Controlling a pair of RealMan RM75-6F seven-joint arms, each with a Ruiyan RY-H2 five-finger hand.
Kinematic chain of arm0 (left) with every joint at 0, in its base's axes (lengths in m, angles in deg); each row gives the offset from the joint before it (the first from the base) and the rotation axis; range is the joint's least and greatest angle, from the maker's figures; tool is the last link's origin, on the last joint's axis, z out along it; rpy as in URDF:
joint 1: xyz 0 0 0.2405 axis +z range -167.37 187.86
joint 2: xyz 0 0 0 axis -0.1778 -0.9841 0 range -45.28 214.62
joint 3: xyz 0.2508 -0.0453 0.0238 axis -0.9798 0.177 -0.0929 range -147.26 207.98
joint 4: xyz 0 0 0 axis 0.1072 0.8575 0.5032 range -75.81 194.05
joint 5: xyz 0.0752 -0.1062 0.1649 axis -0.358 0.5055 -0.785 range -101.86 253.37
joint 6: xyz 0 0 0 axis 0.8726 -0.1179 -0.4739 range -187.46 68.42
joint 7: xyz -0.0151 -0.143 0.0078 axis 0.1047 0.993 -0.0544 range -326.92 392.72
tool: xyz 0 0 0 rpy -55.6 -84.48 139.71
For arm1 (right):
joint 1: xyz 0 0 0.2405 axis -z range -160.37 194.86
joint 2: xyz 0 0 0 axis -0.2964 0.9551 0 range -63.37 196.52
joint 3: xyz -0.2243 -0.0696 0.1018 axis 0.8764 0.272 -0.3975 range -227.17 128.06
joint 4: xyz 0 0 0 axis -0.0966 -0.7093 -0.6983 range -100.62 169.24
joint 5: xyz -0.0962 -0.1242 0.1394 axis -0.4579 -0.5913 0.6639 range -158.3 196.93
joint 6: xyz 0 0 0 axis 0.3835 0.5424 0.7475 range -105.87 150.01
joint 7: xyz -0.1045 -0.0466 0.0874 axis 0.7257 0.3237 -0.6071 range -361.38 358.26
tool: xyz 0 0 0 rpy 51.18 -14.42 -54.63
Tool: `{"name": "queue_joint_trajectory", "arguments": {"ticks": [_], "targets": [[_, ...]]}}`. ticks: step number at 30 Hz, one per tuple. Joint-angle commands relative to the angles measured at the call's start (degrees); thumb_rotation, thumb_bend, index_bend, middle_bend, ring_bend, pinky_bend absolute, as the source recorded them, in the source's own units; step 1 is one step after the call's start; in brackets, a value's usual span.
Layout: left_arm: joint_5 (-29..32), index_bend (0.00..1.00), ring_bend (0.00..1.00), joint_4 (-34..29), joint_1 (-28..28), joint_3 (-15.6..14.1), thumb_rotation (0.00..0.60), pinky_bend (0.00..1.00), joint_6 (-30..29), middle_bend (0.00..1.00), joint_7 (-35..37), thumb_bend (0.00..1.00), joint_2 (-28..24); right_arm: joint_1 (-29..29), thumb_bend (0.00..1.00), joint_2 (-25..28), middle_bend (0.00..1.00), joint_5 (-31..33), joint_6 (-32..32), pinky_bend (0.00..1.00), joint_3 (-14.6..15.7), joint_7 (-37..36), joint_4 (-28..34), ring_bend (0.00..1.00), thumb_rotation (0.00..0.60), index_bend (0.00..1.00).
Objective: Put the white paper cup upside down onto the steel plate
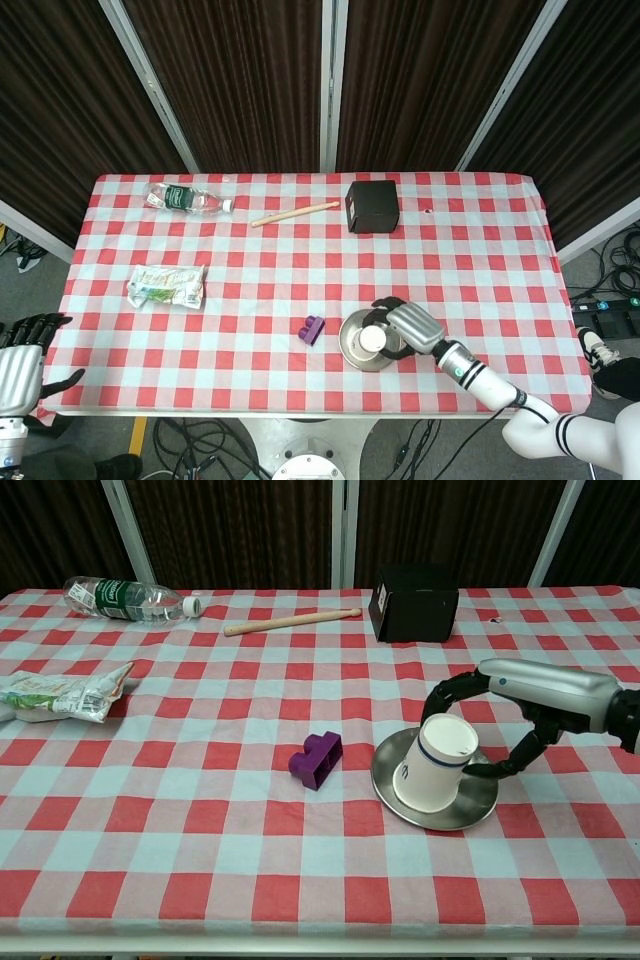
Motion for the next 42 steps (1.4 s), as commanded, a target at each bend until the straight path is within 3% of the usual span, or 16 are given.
{"name": "queue_joint_trajectory", "arguments": {"ticks": [1,6,9,14,19,22,27,30,35,42], "targets": [[0.1,0.24,0.15,-0.1,0.0,0.0,0.6,0.15,0.0,0.21,0.1,0.04,-0.1,0.5,0.28,-0.2,0.34,1.9,0.9,0.16,-1.4,-0.7,-0.1,0.13,0.6,0.52],[-0.2,0.24,0.15,-0.3,-0.2,0.2,0.6,0.15,-0.1,0.21,0.0,0.04,-0.2,2.1,0.28,3.0,0.34,0.1,6.3,0.16,-1.5,-4.5,2.6,0.13,0.6,0.52],[-0.4,0.24,0.15,-0.3,-0.3,0.3,0.6,0.15,-0.2,0.21,-0.1,0.04,-0.2,3.1,0.28,5.0,0.34,2.6,7.1,0.15,-2.9,-4.8,2.6,0.13,0.6,0.52],[-0.6,0.24,0.15,-0.5,-0.5,0.3,0.6,0.15,-0.1,0.21,-0.3,0.04,-0.3,2.2,0.27,4.8,0.3,11.5,0.0,0.15,-6.4,-4.2,-2.6,0.1,0.6,0.46],[-0.3,0.24,0.15,-1.1,-0.4,0.2,0.6,0.15,0.1,0.21,-0.7,0.04,-0.6,0.8,0.27,1.9,0.27,14.1,-4.9,0.14,-7.3,-3.6,-7.7,0.08,0.6,0.41],[-0.4,0.24,0.15,-1.4,-0.5,0.3,0.6,0.15,0.2,0.21,-1.1,0.04,-0.7,0.2,0.27,0.1,0.25,15.0,-7.3,0.13,-7.5,-3.0,-10.3,0.06,0.6,0.35],[-0.3,0.24,0.15,-1.6,-0.6,0.4,0.6,0.15,0.2,0.21,-1.3,0.04,-1.0,0.2,0.27,-0.8,0.19,14.9,-8.6,0.1,-7.3,-2.9,-10.9,0.02,0.6,0.1],[-0.3,0.24,0.15,-1.6,-0.6,0.5,0.6,0.15,0.0,0.21,-1.2,0.04,-1.1,1.3,0.27,0.8,0.16,13.7,-6.2,0.09,-7.3,-3.3,-9.1,0.0,0.6,0.01],[-0.7,0.24,0.15,-1.4,-1.0,0.6,0.6,0.15,0.2,0.21,-1.1,0.04,-0.8,6.5,0.27,6.8,0.12,11.5,3.9,0.08,-6.9,-2.1,-2.8,0.0,0.6,0.0],[-1.1,0.24,0.15,-0.1,-1.7,0.9,0.6,0.15,0.4,0.21,-2.1,0.04,0.8,19.0,0.27,16.7,0.13,11.6,19.6,0.08,-3.5,9.0,8.4,0.0,0.6,0.0]]}}
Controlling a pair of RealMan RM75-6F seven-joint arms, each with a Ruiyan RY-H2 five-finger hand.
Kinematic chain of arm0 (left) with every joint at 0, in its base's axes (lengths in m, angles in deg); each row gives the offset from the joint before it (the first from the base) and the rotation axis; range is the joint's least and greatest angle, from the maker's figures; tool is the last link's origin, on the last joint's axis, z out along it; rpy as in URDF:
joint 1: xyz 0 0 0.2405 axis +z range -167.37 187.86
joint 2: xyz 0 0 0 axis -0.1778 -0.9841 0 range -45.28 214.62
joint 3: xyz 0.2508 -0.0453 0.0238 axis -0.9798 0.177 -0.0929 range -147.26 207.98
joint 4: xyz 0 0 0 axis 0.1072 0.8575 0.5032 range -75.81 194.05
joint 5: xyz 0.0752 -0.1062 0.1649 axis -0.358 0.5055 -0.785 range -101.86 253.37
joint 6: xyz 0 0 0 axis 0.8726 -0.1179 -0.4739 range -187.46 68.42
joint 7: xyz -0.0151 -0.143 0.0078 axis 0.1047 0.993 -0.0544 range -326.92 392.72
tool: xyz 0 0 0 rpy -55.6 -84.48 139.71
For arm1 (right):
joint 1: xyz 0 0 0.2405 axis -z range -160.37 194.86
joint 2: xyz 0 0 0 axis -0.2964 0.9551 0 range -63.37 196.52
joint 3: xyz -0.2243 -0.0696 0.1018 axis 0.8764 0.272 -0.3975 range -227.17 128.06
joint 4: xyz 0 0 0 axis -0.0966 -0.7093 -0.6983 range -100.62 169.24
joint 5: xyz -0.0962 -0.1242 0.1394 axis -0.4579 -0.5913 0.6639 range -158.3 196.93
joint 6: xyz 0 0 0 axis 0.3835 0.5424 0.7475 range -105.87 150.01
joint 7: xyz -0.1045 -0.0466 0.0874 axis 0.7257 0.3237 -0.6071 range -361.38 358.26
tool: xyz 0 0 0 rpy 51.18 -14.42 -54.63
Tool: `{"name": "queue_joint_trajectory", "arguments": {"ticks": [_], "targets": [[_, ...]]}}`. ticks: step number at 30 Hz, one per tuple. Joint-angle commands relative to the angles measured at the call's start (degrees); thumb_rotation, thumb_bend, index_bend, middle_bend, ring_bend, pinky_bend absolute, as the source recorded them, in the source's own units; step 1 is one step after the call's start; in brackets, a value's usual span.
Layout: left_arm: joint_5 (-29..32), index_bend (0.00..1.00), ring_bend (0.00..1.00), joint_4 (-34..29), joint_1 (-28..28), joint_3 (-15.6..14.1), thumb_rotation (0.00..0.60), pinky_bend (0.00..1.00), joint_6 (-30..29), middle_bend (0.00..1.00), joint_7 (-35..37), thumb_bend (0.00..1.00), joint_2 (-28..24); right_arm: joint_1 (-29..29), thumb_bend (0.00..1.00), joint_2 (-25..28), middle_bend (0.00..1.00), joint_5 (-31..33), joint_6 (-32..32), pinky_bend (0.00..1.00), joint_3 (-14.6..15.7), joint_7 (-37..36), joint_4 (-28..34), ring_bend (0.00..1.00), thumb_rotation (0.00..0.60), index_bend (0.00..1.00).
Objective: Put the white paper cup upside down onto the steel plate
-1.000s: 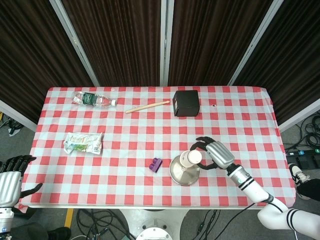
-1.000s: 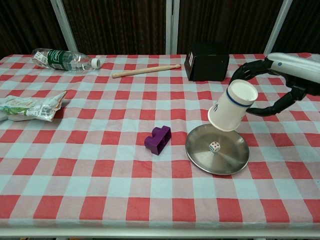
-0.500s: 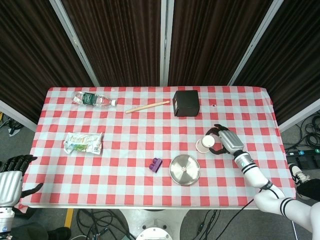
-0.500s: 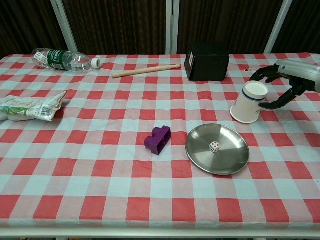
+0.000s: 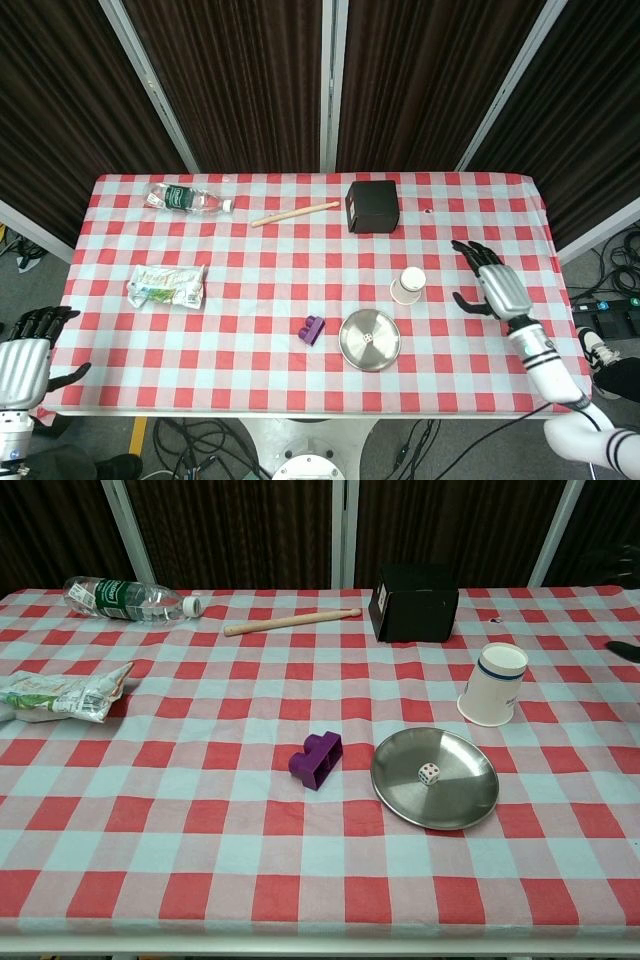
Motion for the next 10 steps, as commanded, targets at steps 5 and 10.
{"name": "queue_joint_trajectory", "arguments": {"ticks": [5,10], "targets": [[0.1,0.24,0.15,1.1,-0.4,0.5,0.6,0.15,-0.4,0.21,-2.2,0.04,2.0,16.3,0.27,9.0,0.12,-2.5,19.5,0.08,5.3,8.7,12.0,0.0,0.6,0.0],[0.4,0.24,0.15,1.6,-0.3,0.5,0.6,0.15,-0.6,0.21,-3.0,0.04,2.7,21.9,0.27,10.0,0.12,-4.7,24.9,0.08,7.6,7.6,14.2,0.0,0.6,0.0]]}}
